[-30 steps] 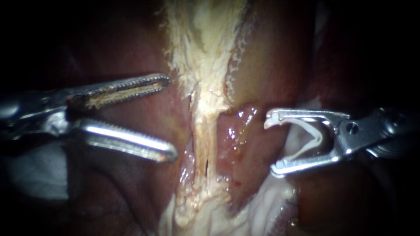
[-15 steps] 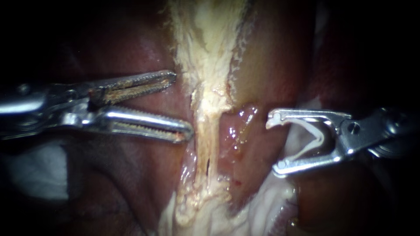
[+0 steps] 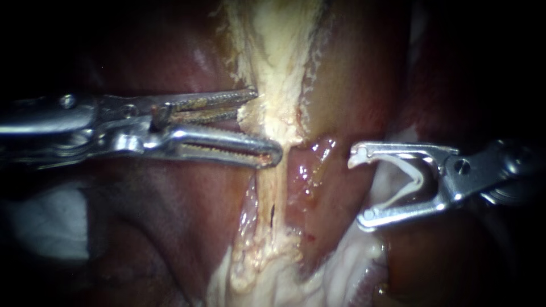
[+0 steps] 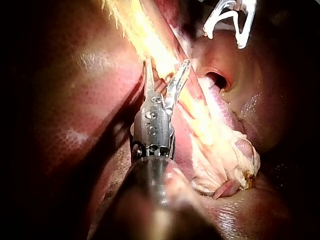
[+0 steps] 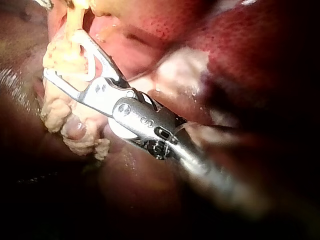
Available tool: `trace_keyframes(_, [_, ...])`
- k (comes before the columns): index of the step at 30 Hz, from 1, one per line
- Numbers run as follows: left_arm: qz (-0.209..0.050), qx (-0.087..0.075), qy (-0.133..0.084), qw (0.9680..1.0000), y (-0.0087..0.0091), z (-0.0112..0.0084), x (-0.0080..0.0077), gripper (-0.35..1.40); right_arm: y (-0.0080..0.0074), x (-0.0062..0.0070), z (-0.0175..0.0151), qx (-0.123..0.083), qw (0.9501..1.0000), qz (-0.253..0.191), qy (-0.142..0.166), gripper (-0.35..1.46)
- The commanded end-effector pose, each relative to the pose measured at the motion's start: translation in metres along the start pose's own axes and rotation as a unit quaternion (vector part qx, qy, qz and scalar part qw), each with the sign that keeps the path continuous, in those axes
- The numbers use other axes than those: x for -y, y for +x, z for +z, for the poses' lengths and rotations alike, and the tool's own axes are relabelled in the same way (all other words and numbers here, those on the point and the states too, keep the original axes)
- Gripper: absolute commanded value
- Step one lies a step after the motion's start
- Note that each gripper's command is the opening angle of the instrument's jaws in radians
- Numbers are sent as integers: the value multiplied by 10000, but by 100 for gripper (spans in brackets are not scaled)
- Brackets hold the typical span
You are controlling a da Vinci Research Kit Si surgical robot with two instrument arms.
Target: Grabbing gallbladder
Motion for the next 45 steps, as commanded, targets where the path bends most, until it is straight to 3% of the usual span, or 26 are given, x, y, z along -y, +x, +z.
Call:
trace_keyframes(1, [-28, -26, -9, 10000, 0, 2, -1, 41, 1, 0, 0, 1, 10000, -1, 2, 55])
trace_keyframes(9, [-116, -152, -55, 9998, 4, 6, -19, 25, 1, 0, -1, -1, 10000, 28, 3, 55])
trace_keyframes(12, [-256, -276, -102, 9992, 6, 6, -26, 4, 1, 0, -1, -1, 10000, 29, 3, 55])
trace_keyframes(15, [-391, -439, -173, 9981, 7, 8, -31, -35, 1, 0, -1, -1, 10000, 29, 3, 55])
trace_keyframes(18, [-634, -672, -234, 9955, 8, 7, -35, -35, 1, 0, -1, -1, 10000, 29, 3, 55])
trace_keyframes(22, [-791, -853, -276, 9928, 8, 3, -35, -35, 1, 0, -1, -1, 10000, 28, 4, 55])
trace_keyframes(33, [-870, -884, -294, 9918, 3, -10, -25, -35, 1, 0, -2, -3, 10000, 58, 5, 55])
trace_keyframes(45, [-879, -890, -285, 9917, -1, -12, -26, -35, 1, 0, -1, -3, 10000, 58, 4, 55])
